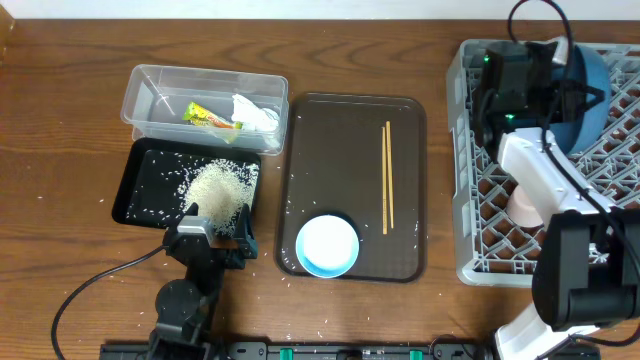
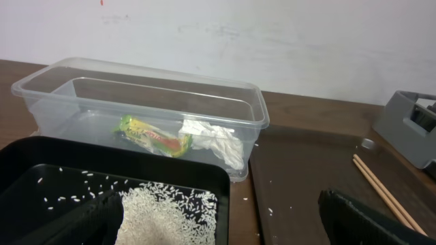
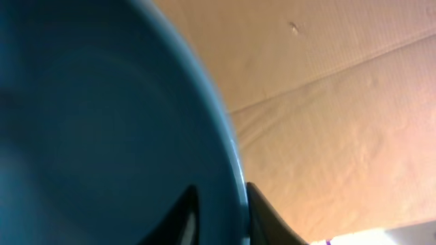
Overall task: Sort waste into correct bins and load items into the dishwasher rack
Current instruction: 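Lift the blue plate and stand it upright in the dish rack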
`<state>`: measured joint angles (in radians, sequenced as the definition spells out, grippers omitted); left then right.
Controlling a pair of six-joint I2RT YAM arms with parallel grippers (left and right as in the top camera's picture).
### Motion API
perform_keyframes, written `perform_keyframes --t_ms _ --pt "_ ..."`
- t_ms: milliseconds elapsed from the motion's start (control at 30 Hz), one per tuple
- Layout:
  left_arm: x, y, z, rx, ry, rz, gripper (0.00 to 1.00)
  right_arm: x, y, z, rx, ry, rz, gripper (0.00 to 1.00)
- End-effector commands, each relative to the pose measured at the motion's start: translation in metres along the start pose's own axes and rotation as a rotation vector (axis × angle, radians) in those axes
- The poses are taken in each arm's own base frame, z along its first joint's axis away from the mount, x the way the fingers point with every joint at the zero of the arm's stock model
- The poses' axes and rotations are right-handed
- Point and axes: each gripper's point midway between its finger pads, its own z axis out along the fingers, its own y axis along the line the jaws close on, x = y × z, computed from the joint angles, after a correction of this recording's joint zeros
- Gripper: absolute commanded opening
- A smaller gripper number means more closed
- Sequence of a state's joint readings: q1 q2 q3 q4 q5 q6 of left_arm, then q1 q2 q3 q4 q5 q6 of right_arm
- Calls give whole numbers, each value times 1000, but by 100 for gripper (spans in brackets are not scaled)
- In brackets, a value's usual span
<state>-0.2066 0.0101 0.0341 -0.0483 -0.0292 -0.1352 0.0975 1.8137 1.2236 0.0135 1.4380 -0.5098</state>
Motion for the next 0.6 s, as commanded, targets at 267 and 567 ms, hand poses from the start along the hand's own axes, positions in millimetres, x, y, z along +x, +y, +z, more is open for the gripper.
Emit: perform_keyframes --t_ms 267,567 --pt "18 4 2 -13 43 -5 94 -18 2 -13 -70 -71 15 77" --pt "18 4 2 -13 43 -5 94 -51 -29 -59 -280 -273 104 88"
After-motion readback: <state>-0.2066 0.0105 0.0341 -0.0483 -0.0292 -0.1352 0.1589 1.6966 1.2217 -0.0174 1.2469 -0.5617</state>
